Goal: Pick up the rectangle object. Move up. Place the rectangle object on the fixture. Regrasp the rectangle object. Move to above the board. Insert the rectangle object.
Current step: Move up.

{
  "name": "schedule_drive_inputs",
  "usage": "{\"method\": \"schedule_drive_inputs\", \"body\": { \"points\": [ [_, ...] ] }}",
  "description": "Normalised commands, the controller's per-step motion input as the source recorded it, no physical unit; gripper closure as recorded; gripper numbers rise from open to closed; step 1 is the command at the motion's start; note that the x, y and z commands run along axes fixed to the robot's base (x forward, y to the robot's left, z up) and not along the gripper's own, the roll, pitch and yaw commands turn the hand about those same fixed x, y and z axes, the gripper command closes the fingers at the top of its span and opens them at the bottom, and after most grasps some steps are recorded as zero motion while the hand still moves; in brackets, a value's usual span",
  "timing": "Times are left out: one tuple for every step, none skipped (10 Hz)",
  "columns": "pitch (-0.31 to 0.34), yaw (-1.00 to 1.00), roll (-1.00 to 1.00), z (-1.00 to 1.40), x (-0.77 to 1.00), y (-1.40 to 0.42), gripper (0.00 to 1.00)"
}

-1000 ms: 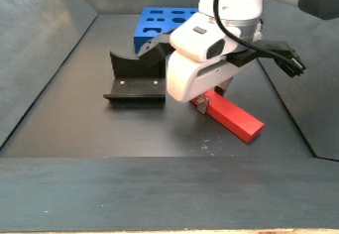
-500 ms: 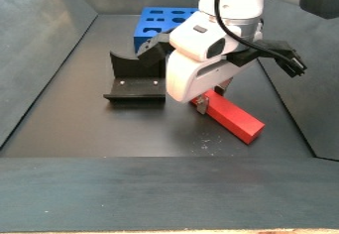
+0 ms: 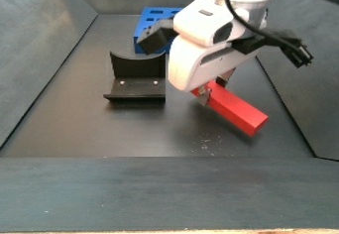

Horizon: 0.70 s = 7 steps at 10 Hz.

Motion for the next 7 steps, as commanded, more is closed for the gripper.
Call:
{"method": "schedule_drive_inputs", "body": {
  "points": [
    [0.124,-0.04,0.05,0.69,-0.01,0.02,1.00],
    [0.133,-0.03,0.07,0.62,-0.01,0.01,1.00],
    [0.144,-0.01,0.08,0.52,-0.02,0.00,1.00],
    [0.151,0.00,0.10,0.46,-0.02,0.00,1.00],
    [0.155,0.01,0.11,0.40,-0.02,-0.01,1.00],
    [0.159,0.02,0.12,0.35,-0.02,-0.01,1.00],
    [0.165,0.02,0.13,0.30,-0.02,-0.01,1.00]
  ]
}}
